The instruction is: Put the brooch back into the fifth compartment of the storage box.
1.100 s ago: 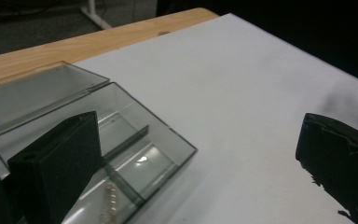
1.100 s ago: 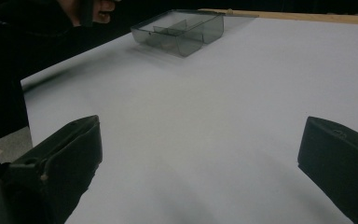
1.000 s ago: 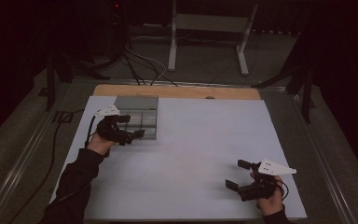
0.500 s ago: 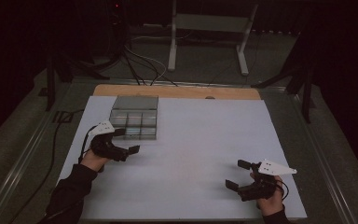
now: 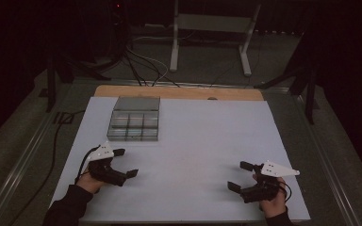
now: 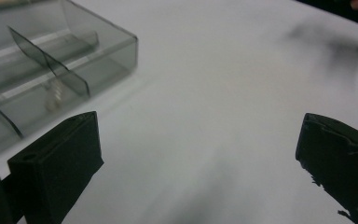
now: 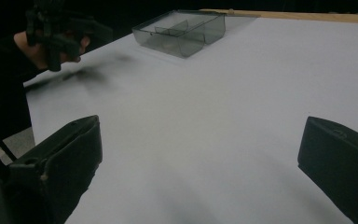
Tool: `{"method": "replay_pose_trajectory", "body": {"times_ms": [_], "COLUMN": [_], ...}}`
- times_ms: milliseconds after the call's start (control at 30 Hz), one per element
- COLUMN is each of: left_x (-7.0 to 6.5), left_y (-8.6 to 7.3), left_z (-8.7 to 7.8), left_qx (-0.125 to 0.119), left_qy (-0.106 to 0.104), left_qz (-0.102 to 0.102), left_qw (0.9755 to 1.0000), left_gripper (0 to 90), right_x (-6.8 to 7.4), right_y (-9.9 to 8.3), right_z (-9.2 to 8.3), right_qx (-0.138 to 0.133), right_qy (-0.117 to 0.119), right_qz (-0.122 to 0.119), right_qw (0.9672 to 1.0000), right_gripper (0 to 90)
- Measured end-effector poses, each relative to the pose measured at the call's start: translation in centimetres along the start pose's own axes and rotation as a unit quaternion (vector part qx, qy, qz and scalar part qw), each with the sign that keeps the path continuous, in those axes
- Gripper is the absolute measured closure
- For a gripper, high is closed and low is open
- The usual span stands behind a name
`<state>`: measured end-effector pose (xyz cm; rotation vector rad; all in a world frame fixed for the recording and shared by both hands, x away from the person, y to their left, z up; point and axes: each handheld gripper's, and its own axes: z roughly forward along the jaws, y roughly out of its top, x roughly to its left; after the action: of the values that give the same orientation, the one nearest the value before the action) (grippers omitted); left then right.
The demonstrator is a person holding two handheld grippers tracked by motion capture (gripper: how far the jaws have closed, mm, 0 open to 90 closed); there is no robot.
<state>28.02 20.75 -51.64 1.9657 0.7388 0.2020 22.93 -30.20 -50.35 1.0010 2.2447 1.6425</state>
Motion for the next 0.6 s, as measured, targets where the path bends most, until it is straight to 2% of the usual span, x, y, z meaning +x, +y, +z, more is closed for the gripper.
{"method": "replay_pose_trajectory", "body": {"times_ms": [267, 600], "left_x": [-1.2, -1.8], "left_y": [-2.0, -3.8], "left_z": [-0.5, -2.5], "left_qx": [0.024, 0.018], "left_qy": [-0.002, 0.007], "left_qz": [0.005, -0.013], "left_qw": [0.9997, 0.9997], "left_gripper": [1.6, 1.7], "right_x": [0.0, 0.1], "right_y": [0.0, 0.0], "right_z": [0.0, 0.1], "right_qx": [0.002, 0.003], "right_qy": [0.000, 0.003], "right_qz": [-0.003, -0.002], "right_qw": [1.0000, 1.0000], "right_gripper": [0.0, 0.0]}}
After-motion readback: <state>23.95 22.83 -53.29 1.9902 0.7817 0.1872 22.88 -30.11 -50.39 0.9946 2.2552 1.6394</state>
